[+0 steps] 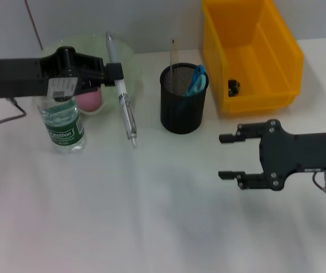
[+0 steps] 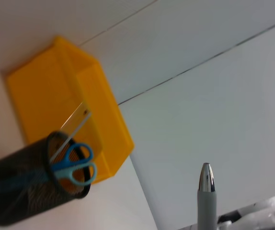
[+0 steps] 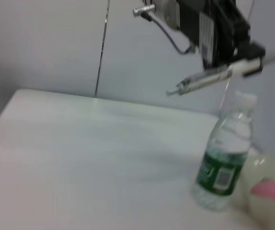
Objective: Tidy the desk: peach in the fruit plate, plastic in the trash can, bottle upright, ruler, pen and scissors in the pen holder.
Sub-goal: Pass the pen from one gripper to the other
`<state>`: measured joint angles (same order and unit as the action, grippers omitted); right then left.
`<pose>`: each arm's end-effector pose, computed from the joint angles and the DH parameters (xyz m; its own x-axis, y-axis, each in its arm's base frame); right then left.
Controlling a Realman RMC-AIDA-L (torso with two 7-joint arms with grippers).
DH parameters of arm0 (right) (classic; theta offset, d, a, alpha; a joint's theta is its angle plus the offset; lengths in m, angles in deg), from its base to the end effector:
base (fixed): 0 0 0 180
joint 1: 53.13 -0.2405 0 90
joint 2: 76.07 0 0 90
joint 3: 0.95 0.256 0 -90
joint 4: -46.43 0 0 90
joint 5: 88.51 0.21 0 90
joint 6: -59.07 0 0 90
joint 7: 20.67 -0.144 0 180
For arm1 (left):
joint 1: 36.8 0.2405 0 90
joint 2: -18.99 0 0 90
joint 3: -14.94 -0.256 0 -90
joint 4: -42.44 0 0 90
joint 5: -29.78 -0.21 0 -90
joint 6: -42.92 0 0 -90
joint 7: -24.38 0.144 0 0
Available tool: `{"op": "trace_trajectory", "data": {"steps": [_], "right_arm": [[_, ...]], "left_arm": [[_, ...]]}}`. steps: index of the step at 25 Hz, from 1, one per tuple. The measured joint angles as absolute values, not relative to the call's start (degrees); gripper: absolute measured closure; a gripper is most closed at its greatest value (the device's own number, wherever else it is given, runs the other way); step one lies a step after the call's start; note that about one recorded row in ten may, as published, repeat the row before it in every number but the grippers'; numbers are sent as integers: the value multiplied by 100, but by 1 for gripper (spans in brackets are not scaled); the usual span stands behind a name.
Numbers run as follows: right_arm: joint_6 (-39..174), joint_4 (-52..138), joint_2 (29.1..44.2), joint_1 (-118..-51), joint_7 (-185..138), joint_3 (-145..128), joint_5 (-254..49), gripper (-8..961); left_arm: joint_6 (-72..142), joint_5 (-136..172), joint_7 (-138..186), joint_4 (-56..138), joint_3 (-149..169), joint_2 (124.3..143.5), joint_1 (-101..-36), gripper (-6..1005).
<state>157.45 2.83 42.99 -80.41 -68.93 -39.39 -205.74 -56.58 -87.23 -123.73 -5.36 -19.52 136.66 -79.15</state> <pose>0.2651 0.3065 0.0159 0.9068 0.2019 -0.3701 0.0790 -0.9437 -0.3213 -0.1766 0.3746 0.0470 0.1904 0.9177 0.3487 0.8605 -0.3270 0.3907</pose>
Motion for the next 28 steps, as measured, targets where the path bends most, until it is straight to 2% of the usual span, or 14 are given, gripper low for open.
{"op": "trace_trajectory", "data": {"steps": [8, 16, 28], "right_arm": [[15465, 1166, 4314, -7825, -4017, -3913, -19253, 332], [15221, 2460, 4295, -7967, -1121, -3909, -18063, 332], [15355, 3219, 4311, -8233, 737, -4057, -17979, 333]], "left_arm": [[-5542, -8715, -12911, -63, -2156, 13701, -7864, 860], [-5589, -8675, -13278, 82, -2408, 13650, -8014, 860], [-5618, -8706, -13420, 166, -2504, 13616, -8095, 860]]}}
